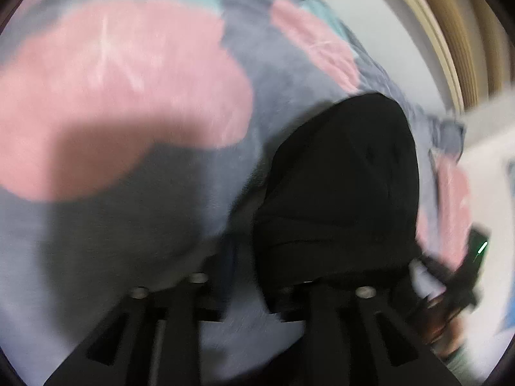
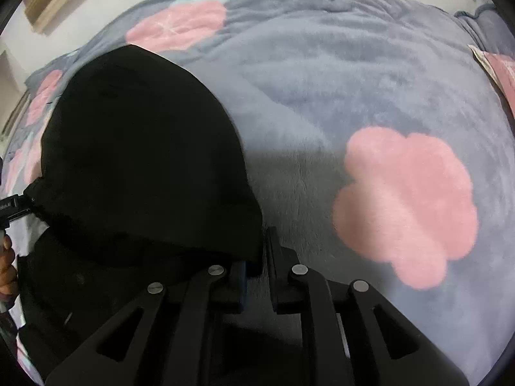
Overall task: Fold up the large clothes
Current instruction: 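Lift the hem with both tools and fold it toward the hood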
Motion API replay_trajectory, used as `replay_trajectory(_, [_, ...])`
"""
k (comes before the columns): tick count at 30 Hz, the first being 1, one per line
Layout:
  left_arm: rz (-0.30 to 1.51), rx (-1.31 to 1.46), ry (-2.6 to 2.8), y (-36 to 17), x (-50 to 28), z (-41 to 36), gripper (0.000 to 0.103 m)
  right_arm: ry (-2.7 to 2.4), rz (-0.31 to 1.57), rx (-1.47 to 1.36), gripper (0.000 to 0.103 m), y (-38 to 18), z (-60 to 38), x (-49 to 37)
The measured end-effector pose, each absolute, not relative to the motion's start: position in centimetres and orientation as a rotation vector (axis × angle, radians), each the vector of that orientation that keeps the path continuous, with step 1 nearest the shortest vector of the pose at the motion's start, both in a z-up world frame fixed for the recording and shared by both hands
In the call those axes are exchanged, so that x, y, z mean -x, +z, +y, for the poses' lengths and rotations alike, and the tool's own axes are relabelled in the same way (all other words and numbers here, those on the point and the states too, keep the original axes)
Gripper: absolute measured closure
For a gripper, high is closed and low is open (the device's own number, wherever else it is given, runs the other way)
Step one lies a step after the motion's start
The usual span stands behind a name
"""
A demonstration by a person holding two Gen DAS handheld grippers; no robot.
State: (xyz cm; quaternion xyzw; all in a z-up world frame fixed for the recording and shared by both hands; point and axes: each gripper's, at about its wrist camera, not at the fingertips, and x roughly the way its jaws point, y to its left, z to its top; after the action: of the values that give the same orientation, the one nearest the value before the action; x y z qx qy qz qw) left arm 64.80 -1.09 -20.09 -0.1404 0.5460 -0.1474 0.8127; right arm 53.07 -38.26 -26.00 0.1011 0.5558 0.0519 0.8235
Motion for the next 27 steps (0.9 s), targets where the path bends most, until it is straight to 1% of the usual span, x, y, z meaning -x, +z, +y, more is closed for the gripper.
replay_trajectory(1, [1.149, 0.251, -0.309, -19.1, -64.0, -1.1, 0.052, 0.124, 1.173, -0.206, 0.087, -25.2, -38.4, -52.5])
replay_trajectory(2, [1.125, 0.212, -0.327, -17.9, -62.8, -1.1, 0.05, 0.13, 1.165, -0.192, 0.076, -24.4, -38.5, -51.8])
replay_trajectory(4, [1.096, 0.195, -0.369, -16.1, -61.1, -0.5, 0.049, 0.157, 1.139, -0.168, 0.059, -22.7, -38.6, -50.3])
replay_trajectory(5, [1.077, 0.192, -0.386, -15.0, -60.3, -0.4, 0.049, 0.182, 1.107, -0.159, 0.057, -21.2, -38.7, -49.4])
replay_trajectory(9, [0.962, 0.168, -0.44, -10.3, -59.6, -1.6, 0.049, 0.219, 1.031, -0.193, 0.057, -17.7, -38.5, -49.8])
replay_trajectory(12, [0.925, 0.147, -0.469, -9.0, -61.2, -3.7, 0.049, 0.237, 0.996, -0.238, 0.057, -16.7, -37.2, -54.0])
replay_trajectory(14, [0.95, 0.131, -0.476, -10.4, -62.7, -5.5, 0.049, 0.242, 0.999, -0.24, 0.057, -18.1, -36.4, -56.2])
replay_trajectory(17, [1.081, 0.116, -0.439, -15.3, -65.5, -7.3, 0.049, 0.23, 1.075, -0.237, 0.058, -21.6, -35.0, -58.4])
replay_trajectory(19, [1.167, 0.106, -0.405, -18.9, -66.5, -7.6, 0.051, 0.238, 1.167, -0.239, 0.06, -25.6, -34.3, -59.0])
replay_trajectory(20, [1.175, 0.11, -0.405, -19.9, -66.5, -7.6, 0.051, 0.24, 1.178, -0.237, 0.06, -26.8, -34.2, -58.6])
replay_trajectory(23, [1.154, 0.102, -0.406, -19.7, -66.0, -7.5, 0.051, 0.241, 1.162, -0.224, 0.06, -27.5, -34.2, -58.6])
replay_trajectory(25, [1.134, 0.076, -0.406, -18.8, -65.6, -7.5, 0.051, 0.24, 1.164, -0.223, 0.059, -26.5, -34.3, -58.8])
replay_trajectory(27, [1.085, 0.087, -0.435, -16.8, -64.8, -7.1, 0.051, 0.272, 1.114, -0.232, 0.059, -24.4, -34.5, -58.7])
